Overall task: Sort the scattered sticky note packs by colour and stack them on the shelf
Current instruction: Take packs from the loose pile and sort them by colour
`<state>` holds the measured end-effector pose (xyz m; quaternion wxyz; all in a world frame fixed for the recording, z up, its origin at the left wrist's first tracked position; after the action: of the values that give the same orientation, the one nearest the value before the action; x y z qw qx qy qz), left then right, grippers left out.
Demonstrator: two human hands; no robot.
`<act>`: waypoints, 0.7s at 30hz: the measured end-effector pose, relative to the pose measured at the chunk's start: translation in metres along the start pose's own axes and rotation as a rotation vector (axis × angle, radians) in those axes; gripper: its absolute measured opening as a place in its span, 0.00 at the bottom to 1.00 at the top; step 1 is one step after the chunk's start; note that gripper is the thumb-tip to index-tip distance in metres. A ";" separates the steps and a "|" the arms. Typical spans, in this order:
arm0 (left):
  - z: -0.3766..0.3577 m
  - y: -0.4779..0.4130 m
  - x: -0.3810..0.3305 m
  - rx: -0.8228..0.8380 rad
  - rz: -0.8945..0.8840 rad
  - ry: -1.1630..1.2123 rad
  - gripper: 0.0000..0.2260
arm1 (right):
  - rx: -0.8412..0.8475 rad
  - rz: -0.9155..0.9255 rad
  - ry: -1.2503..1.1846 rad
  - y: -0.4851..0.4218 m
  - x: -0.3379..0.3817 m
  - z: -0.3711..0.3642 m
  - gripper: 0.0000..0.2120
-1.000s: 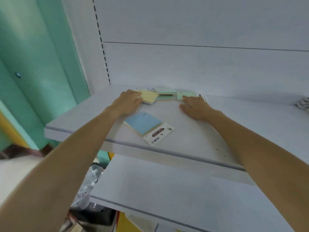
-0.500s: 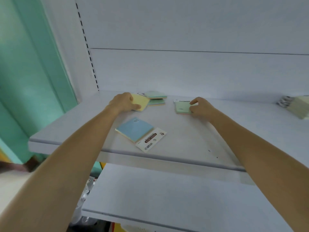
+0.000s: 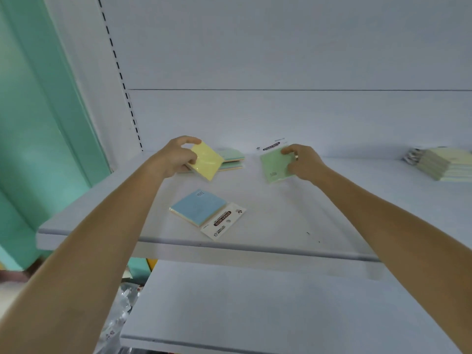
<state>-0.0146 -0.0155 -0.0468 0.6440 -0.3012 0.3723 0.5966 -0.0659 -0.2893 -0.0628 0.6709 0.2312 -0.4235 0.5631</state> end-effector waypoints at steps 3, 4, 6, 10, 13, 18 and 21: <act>-0.016 0.000 -0.015 0.012 -0.014 0.150 0.23 | -0.047 0.028 -0.034 0.008 -0.008 0.024 0.25; -0.024 0.000 -0.021 0.028 -0.023 0.170 0.23 | -0.067 0.036 -0.045 0.011 -0.012 0.034 0.25; -0.046 0.001 -0.035 0.072 -0.049 0.187 0.23 | -0.101 0.053 -0.034 0.019 -0.022 0.055 0.26; -0.103 0.008 -0.068 0.136 -0.112 0.209 0.24 | -0.131 0.059 0.026 0.038 -0.051 0.101 0.26; -0.151 0.019 -0.099 0.154 -0.174 0.260 0.24 | -0.178 0.017 -0.055 0.053 -0.079 0.147 0.25; -0.236 0.043 -0.158 0.151 -0.256 0.283 0.25 | -0.287 0.016 -0.181 0.078 -0.128 0.239 0.26; -0.292 0.060 -0.192 0.169 -0.285 0.307 0.25 | -0.349 -0.014 -0.171 0.094 -0.160 0.293 0.25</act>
<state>-0.1116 -0.3563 -0.0401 0.6805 -0.3831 0.4684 0.4133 -0.2465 -0.5853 -0.0546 0.6665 0.1613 -0.5683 0.4547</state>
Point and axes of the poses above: each hand's wrist, its own y-axis away from the middle knuckle, its own z-axis out of the back of the hand, x = y × z, the point moved 3 cm from there along -y, towards the middle knuckle, and after that the axes turned 11 degrees about -y, right-handed, at the moved point
